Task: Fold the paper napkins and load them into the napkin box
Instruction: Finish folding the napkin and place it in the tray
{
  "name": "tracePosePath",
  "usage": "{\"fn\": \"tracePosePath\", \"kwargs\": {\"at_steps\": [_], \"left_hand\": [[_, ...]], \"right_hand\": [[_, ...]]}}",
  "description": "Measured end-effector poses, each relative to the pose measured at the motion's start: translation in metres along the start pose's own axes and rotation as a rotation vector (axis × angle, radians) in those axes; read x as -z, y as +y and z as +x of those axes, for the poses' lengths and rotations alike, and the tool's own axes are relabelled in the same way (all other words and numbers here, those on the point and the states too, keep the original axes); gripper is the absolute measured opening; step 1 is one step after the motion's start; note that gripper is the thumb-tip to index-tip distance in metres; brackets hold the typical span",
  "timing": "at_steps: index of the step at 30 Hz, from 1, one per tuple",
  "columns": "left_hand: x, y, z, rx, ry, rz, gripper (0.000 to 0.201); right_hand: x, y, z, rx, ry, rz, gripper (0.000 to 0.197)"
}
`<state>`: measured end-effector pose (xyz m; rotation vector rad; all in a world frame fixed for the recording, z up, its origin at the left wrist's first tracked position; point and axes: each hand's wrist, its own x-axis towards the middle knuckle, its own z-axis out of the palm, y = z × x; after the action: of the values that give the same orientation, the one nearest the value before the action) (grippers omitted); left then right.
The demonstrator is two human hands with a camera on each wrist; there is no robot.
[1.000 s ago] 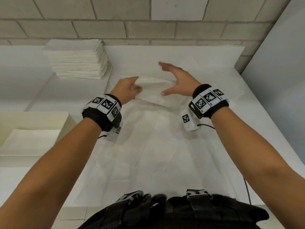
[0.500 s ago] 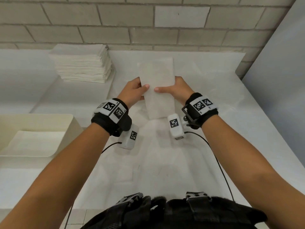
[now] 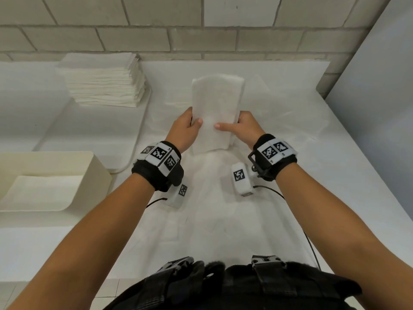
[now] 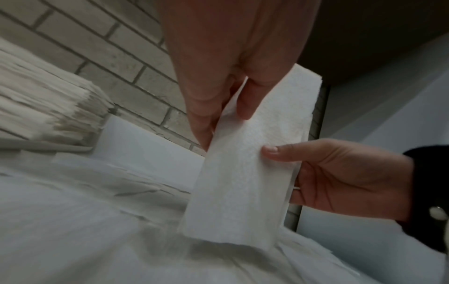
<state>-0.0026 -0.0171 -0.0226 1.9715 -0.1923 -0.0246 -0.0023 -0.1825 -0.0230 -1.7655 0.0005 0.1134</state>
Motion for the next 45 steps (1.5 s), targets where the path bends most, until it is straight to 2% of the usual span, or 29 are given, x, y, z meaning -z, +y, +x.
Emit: {"fn": "tracePosePath", "kwargs": {"at_steps": [6, 9, 13, 16, 19, 22, 26, 28, 29, 31, 32, 34, 36, 39, 42, 45], "left_hand": [[-0.008, -0.001, -0.001, 0.118, -0.04, 0.037, 0.039], [-0.007, 0.003, 0.0, 0.138, -0.004, 0.023, 0.039], [0.001, 0.014, 0.007, 0.136, 0.102, -0.147, 0.042], [0.007, 0.015, 0.007, 0.156, 0.145, -0.278, 0.034], [0.008, 0.016, 0.003, 0.141, 0.189, -0.288, 0.032], [0.014, 0.02, 0.0, 0.114, 0.206, -0.23, 0.032], [0.038, 0.032, 0.002, 0.022, 0.152, 0.063, 0.033], [0.052, 0.04, 0.003, -0.017, 0.137, 0.262, 0.035], [0.061, 0.044, 0.003, -0.035, 0.139, 0.351, 0.035], [0.08, 0.054, 0.002, -0.079, 0.142, 0.507, 0.033], [0.091, 0.059, 0.001, -0.111, 0.132, 0.582, 0.031], [0.114, 0.07, -0.007, -0.189, 0.092, 0.722, 0.027], [0.134, 0.081, -0.018, -0.271, 0.051, 0.814, 0.025], [0.163, 0.089, -0.035, -0.333, 0.065, 0.907, 0.031], [0.194, 0.081, -0.05, -0.226, 0.145, 0.925, 0.029], [0.226, 0.064, -0.069, -0.127, 0.242, 0.829, 0.025]], "right_hand": [[-0.004, 0.002, 0.002, -0.059, -0.063, -0.074, 0.035], [-0.007, -0.001, 0.004, -0.065, -0.079, -0.065, 0.037], [-0.008, -0.016, 0.009, -0.044, -0.101, 0.11, 0.038], [-0.01, -0.021, 0.011, -0.055, -0.163, 0.292, 0.041], [-0.015, -0.022, 0.009, -0.059, -0.21, 0.405, 0.039], [-0.019, -0.023, 0.009, -0.037, -0.203, 0.385, 0.045], [-0.019, -0.045, 0.014, 0.144, -0.048, 0.233, 0.082], [-0.018, -0.063, 0.016, 0.371, 0.117, 0.003, 0.1], [-0.02, -0.074, 0.015, 0.502, 0.187, -0.166, 0.102], [-0.027, -0.097, 0.01, 0.723, 0.264, -0.501, 0.095], [-0.033, -0.109, 0.007, 0.805, 0.248, -0.636, 0.087], [-0.049, -0.13, 0.005, 0.9, 0.099, -0.815, 0.07], [-0.067, -0.146, 0.007, 0.895, -0.073, -0.852, 0.053], [-0.096, -0.161, 0.012, 0.759, -0.152, -0.77, 0.031], [-0.118, -0.164, 0.021, 0.716, -0.202, -0.682, 0.017], [-0.136, -0.166, 0.028, 0.659, -0.265, -0.578, 0.016]]}}
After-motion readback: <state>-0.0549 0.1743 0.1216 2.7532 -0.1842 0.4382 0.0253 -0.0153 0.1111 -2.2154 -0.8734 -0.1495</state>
